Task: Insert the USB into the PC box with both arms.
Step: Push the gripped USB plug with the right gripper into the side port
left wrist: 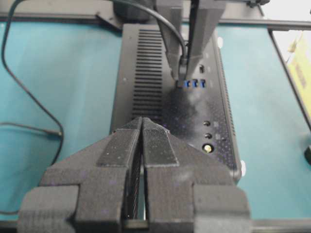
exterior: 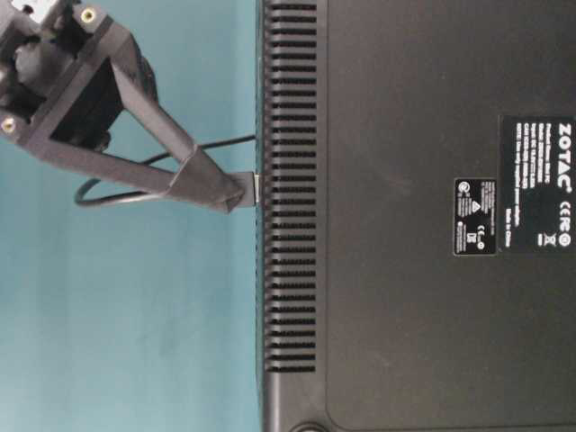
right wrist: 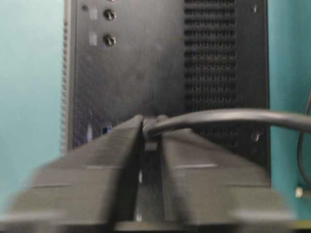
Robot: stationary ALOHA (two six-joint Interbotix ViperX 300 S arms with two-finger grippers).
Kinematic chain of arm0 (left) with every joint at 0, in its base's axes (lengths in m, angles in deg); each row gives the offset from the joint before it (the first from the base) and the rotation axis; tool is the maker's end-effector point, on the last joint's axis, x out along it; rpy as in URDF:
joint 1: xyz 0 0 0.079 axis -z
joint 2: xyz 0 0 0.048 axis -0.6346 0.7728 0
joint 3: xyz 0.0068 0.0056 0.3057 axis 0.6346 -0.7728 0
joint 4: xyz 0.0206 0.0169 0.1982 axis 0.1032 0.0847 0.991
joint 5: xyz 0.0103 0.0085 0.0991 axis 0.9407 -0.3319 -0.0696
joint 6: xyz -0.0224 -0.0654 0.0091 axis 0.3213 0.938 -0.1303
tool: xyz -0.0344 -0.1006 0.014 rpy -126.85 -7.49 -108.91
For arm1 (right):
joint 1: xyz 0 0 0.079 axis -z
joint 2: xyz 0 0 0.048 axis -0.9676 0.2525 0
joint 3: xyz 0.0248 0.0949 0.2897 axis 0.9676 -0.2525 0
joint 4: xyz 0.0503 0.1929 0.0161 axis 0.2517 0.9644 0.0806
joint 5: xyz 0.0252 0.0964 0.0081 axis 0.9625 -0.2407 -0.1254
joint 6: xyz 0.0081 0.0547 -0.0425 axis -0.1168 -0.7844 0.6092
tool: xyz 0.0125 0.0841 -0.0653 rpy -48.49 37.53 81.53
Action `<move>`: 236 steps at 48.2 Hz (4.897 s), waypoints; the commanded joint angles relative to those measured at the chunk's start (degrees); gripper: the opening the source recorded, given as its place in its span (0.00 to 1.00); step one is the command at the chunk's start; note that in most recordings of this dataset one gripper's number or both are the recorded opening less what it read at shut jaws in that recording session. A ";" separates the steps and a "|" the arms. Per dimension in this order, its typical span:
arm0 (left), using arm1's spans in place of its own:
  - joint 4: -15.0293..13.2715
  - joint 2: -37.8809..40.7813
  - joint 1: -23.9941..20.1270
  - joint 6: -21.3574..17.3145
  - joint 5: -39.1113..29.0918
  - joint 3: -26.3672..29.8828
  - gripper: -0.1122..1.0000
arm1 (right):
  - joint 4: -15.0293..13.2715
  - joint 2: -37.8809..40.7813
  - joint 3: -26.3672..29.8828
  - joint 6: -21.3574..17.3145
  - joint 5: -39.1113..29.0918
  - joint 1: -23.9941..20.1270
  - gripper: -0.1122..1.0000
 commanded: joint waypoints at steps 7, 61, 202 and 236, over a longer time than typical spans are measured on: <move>0.09 -0.09 0.09 0.09 0.62 0.88 0.10 | -0.09 -2.29 1.58 -0.53 0.26 0.00 0.70; 0.18 -0.35 0.44 0.26 0.62 0.79 0.10 | -2.20 -3.78 0.53 -4.31 -0.09 -0.35 0.17; 0.18 -0.35 0.53 0.26 0.62 0.79 0.10 | -3.69 -1.85 -3.16 -6.15 -0.09 -3.08 0.17; 0.18 -0.35 0.44 0.18 0.62 1.14 0.10 | -3.78 -1.41 -2.55 -5.80 -0.35 -1.58 0.17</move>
